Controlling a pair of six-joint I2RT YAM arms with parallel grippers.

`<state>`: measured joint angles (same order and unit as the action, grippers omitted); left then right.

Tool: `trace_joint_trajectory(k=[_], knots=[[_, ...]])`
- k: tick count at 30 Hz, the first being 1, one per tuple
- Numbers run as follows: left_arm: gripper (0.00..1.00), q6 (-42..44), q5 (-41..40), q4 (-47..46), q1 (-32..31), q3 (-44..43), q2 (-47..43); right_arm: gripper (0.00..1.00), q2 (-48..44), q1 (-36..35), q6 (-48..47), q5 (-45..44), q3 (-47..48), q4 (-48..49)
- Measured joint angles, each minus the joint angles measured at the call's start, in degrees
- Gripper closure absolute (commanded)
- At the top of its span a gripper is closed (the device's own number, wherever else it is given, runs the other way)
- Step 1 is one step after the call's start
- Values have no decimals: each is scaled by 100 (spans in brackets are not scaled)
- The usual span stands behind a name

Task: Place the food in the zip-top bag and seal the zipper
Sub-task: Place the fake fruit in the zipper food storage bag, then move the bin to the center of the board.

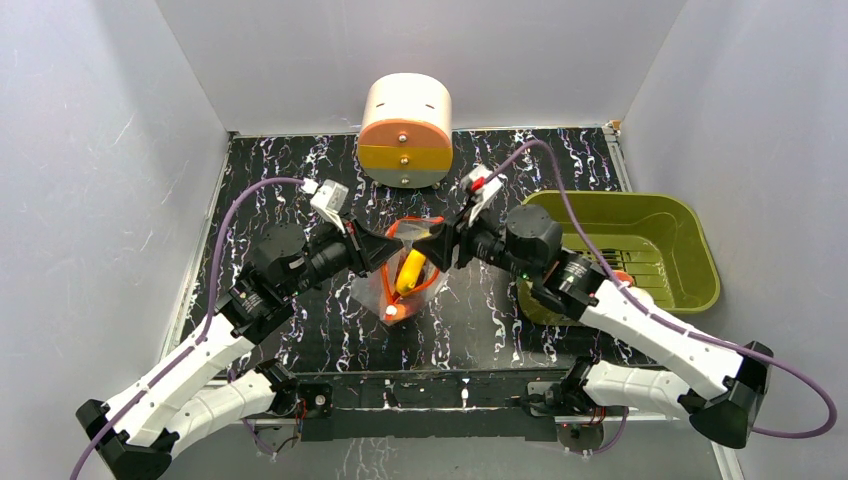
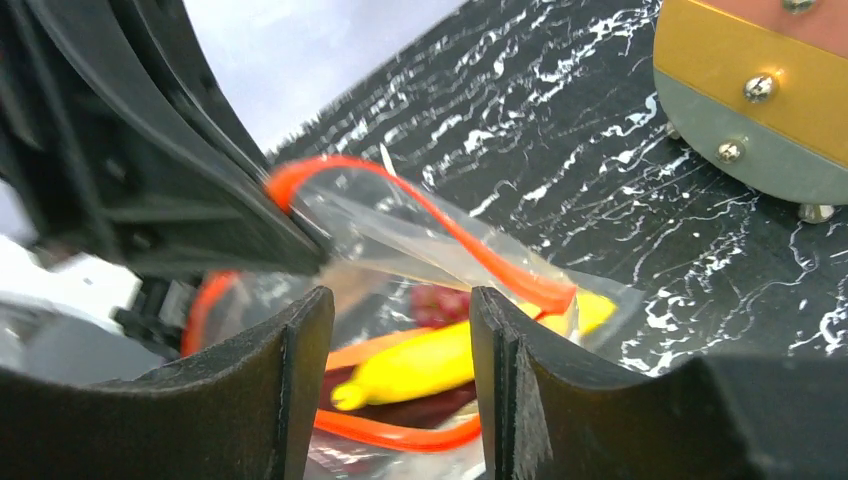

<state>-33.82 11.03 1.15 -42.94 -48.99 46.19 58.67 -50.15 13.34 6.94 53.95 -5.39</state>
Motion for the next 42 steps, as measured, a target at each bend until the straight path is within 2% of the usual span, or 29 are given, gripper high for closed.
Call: trace_joint_trajectory(k=[3, 5, 10, 15, 21, 26, 29, 35, 39, 42], knots=[[100, 367, -168, 116, 0, 0, 4, 39, 0, 0, 675, -197, 511, -330], [100, 640, -267, 192, 0, 0, 17, 37, -44, 0, 1019, -278, 603, -433], [100, 1574, -343, 442, 0, -11, 221, 40, -76, 0, 1344, -629, 603, -1073], [100, 2540, -411, 579, 0, 201, 232, 44, 37, 2, 1515, -1709, 883, -2223], [100, 2955, -487, 605, 0, 369, 199, 45, 516, 48, 1631, -3093, 1742, -3392], [100, 3233, -415, 566, 0, 629, 162, 47, 791, 197, 1805, -3906, 1832, -3810], [100, 3257, -289, 407, 0, 719, 164, 51, 953, 586, 1878, -3921, 1725, -3851], [100, 2977, -483, -144, -9, 920, 516, 49, 1300, 2328, 1849, -3351, 1137, -3781], [100, 2785, -1167, -214, -9, 577, 1032, 52, 1405, 2446, 1873, -3279, 1110, -3856], [100, 2734, -1482, 74, -9, -157, 1512, 64, 1510, 2592, 2057, -2704, 863, -3823]])
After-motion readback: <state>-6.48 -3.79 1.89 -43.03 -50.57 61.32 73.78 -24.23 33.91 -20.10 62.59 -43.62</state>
